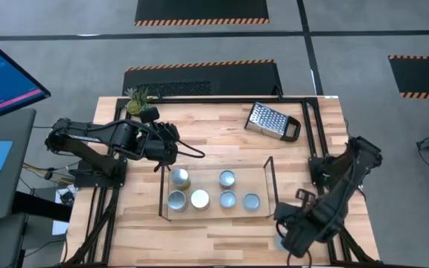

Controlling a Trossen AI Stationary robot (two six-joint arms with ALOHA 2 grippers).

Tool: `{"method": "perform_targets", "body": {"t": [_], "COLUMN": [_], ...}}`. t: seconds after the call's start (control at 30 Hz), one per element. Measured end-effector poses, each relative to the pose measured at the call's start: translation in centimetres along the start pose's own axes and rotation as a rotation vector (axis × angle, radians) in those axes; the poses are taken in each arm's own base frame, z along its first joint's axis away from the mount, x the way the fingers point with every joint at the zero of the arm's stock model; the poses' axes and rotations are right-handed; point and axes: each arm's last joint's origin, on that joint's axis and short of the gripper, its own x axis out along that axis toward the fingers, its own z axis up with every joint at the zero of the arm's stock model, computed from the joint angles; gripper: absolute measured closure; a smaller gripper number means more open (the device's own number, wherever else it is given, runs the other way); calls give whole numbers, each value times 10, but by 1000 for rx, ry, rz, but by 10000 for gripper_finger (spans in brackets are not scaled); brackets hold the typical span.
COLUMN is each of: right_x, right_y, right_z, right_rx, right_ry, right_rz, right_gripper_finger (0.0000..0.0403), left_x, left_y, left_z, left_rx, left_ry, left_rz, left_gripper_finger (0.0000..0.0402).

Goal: Pick and place cans onto a shelf
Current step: Put the canned mushrooms on the shelf

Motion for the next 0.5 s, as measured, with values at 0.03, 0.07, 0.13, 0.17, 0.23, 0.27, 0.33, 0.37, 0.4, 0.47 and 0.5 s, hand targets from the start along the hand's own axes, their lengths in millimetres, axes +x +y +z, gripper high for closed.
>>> {"method": "perform_targets", "body": {"t": [0.03, 0.07, 0.13, 0.17, 0.23, 0.27, 0.33, 0.37, 0.4, 0.47, 0.5], "right_x": [7, 16, 33, 41, 56, 63, 76, 81, 87, 95, 99], "right_y": [2, 6, 16, 21, 28, 31, 35, 35, 34, 30, 27], "right_z": [-5, -10, -21, -26, -34, -37, -40, -41, -42, -43, -43], "right_rx": [39, 57, 55, 49, 32, 22, 12, 10, 10, 19, 32], "right_ry": [2, 10, 37, 38, 32, 29, 21, 20, 18, 20, 20], "right_rz": [-4, 5, 50, 78, 136, 163, 198, 204, 203, 171, 152], "right_gripper_finger": [372, 371, 361, 354, 337, 327, 305, 293, 282, 258, 248], "left_x": [0, 0, 0, 0, 0, 0, 0, 0, 0, 0, 0], "left_y": [0, 0, 0, 0, -1, -1, -1, -1, -1, -1, -1], "left_z": [0, 0, 1, 1, 2, 2, 2, 3, 4, 4, 4], "left_rx": [0, -1, -5, -10, -19, -21, -27, -31, -38, -42, -42], "left_ry": [0, 0, -4, -9, -18, -18, -20, -24, -30, -34, -34], "left_rz": [0, 0, -1, -3, -6, -6, -7, -8, -11, -13, -13], "left_gripper_finger": [345, 345, 345, 345, 345, 345, 345, 345, 345, 345, 345]}}
